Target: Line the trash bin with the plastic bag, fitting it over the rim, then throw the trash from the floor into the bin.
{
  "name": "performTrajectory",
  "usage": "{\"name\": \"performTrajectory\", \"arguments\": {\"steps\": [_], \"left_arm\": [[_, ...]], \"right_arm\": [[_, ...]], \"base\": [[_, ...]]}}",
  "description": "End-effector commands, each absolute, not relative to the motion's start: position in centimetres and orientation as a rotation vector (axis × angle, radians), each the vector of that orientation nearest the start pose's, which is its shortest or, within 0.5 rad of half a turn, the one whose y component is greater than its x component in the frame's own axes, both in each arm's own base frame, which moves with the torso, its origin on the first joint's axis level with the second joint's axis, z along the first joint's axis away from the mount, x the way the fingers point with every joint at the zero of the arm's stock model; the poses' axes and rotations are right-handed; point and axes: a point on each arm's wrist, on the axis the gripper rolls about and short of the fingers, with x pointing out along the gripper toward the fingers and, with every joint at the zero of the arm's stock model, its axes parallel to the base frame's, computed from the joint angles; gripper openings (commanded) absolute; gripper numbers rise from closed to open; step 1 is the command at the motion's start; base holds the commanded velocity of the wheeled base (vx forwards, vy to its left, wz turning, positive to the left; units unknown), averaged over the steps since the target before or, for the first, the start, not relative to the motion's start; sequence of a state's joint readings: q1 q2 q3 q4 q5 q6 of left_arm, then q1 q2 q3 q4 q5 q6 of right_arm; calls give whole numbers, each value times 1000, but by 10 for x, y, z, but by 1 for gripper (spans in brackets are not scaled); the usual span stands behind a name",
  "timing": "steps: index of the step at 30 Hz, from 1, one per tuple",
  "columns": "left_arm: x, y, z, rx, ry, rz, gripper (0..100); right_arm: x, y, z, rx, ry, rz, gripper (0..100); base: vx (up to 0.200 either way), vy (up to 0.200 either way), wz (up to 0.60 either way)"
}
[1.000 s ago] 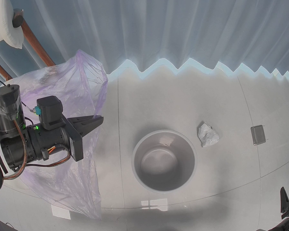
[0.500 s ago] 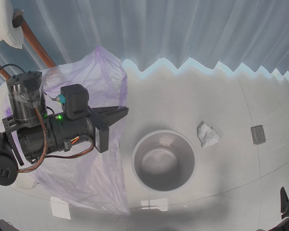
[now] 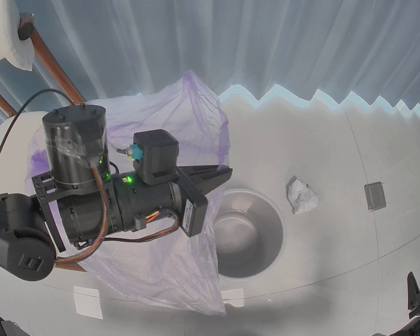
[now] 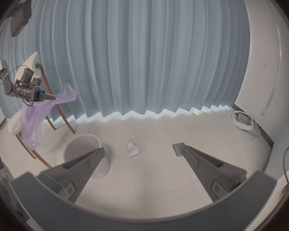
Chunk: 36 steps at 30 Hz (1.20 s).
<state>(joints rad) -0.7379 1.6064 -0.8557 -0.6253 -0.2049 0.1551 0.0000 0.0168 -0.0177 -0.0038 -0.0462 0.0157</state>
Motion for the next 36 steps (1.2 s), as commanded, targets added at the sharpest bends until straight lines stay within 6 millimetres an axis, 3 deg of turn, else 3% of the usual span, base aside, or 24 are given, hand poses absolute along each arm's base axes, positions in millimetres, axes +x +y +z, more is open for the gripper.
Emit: {"name": "performTrajectory", "arguments": {"steps": [1,15,36], "left_arm": [[210,-210,217,185,70,-982,0],[196,-253,213,147,80,-1079,0],[185,-281,218,90,80,-1126,0]], "right_arm": [[-23,-1,76,15,-5,-46,100],[-23,-1,76,17,-5,-46,100],[-23,-1,76,15,-5,-46,100]], "base": [[0,0,0],[0,0,0],[0,0,0]]}}
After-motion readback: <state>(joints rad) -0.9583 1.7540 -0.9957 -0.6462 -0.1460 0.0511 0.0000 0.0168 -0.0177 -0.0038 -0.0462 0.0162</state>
